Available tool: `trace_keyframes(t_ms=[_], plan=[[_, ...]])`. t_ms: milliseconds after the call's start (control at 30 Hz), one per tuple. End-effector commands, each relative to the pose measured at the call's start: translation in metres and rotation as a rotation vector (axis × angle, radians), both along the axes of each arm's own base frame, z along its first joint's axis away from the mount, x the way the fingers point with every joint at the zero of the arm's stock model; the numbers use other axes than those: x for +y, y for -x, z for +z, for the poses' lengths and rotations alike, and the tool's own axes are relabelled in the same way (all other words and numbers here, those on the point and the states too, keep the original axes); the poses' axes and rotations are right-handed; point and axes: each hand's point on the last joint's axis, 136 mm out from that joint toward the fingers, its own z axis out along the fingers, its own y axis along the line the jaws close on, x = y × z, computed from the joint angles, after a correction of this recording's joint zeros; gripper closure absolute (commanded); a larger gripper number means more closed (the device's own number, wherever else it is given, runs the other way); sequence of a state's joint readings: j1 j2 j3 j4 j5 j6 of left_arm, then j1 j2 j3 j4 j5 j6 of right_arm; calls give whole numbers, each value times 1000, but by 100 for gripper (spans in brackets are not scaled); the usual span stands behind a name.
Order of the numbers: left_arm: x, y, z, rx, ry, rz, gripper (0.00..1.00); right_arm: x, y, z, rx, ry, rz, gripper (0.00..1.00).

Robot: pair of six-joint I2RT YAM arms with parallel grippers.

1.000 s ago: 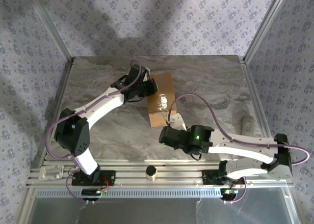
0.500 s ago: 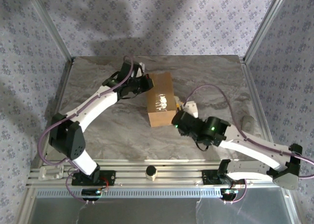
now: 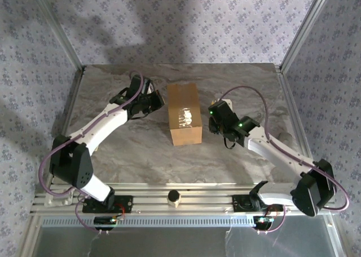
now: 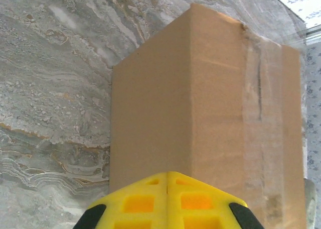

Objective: Unpack the express box

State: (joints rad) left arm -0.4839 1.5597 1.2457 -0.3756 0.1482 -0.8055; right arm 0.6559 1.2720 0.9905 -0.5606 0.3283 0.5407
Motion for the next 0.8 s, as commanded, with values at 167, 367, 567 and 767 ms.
trace_keyframes(t_ms=[167, 367, 567, 767], plan=[[-7, -24, -20, 17, -5, 4, 98, 32, -14, -19, 3, -66, 46, 100], [-15, -34, -26, 12, 2, -8, 98, 47, -8, -28, -1, -89, 21, 100], [-20, -41, -29, 8, -7, -34, 98, 63, 2, -35, -20, -88, -29, 100], [-11, -42, -26, 0, -30, -34, 98, 76, 11, -38, -12, -69, -67, 100]])
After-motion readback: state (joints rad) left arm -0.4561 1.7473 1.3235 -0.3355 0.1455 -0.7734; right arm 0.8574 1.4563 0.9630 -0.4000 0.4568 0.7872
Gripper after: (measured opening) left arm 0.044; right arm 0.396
